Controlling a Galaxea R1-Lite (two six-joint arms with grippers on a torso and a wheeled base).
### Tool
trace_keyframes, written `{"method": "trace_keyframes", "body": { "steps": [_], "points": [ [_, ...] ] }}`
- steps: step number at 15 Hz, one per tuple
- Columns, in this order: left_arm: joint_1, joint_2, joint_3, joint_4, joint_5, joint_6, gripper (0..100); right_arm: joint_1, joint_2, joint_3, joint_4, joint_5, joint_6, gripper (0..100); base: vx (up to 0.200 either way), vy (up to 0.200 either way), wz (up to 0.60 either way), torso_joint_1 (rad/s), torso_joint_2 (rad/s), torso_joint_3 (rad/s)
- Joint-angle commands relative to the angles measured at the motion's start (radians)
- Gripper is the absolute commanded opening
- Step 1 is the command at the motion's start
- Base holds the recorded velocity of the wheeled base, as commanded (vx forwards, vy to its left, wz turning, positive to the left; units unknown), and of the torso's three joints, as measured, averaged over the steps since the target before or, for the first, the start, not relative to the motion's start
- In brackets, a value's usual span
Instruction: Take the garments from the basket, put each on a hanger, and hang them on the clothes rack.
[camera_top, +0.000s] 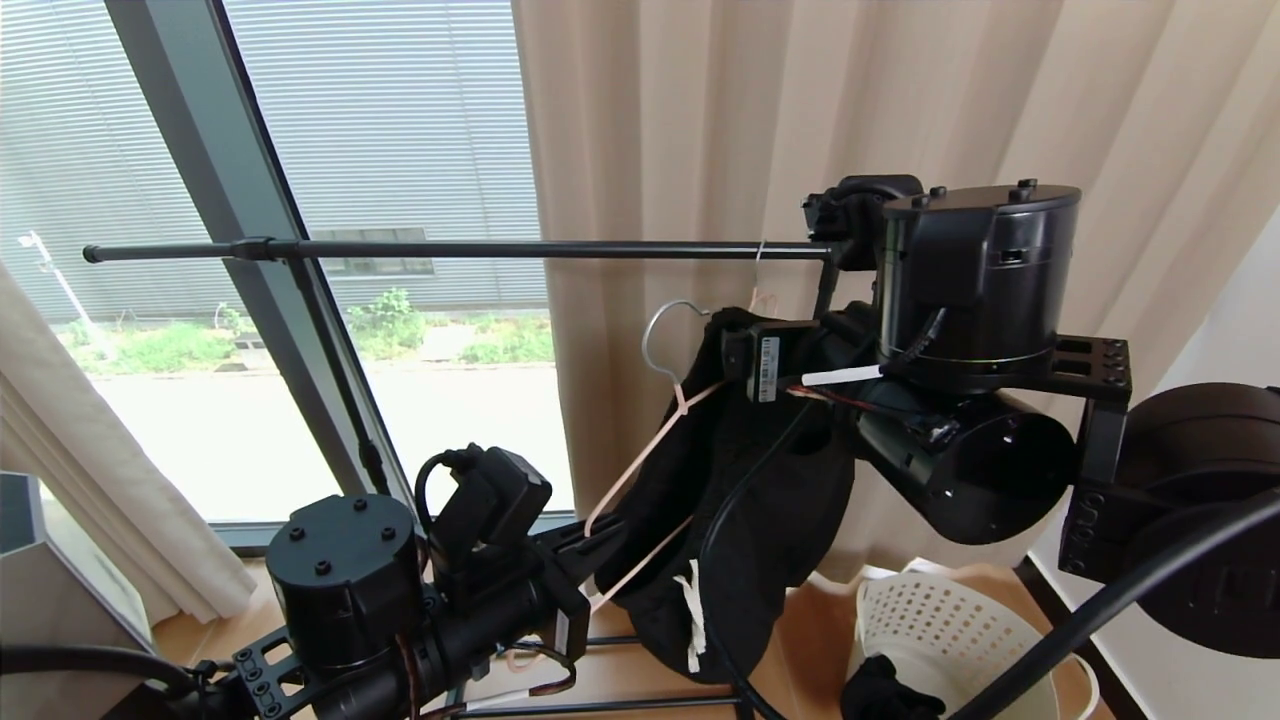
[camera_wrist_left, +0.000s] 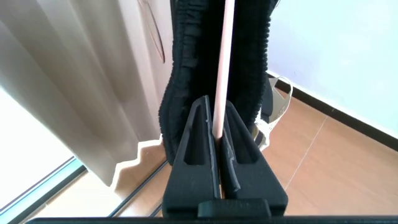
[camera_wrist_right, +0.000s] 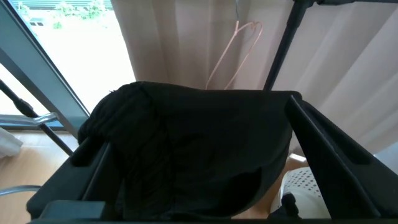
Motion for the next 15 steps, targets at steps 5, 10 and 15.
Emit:
{"method": "trace_keyframes", "body": {
  "steps": [5, 10, 15],
  "points": [
    [-0.007, -0.002, 0.012, -0.025, 0.000, -0.001, 0, 0.019, 0.030, -0.033, 0.010, 0.002, -0.006, 100, 0.000, 0.000, 0.00, 0.000, 0.00, 0.000],
    [0.002, -0.001, 0.001, -0.025, 0.000, -0.007, 0, 0.067, 0.019, 0.002, 0.016, 0.002, -0.006, 100, 0.000, 0.000, 0.00, 0.000, 0.00, 0.000],
    [0.032, 0.004, -0.026, -0.025, 0.000, -0.010, 0, 0.067, 0.018, 0.031, 0.015, 0.003, -0.004, 100, 0.000, 0.000, 0.00, 0.000, 0.00, 0.000]
  ]
}}
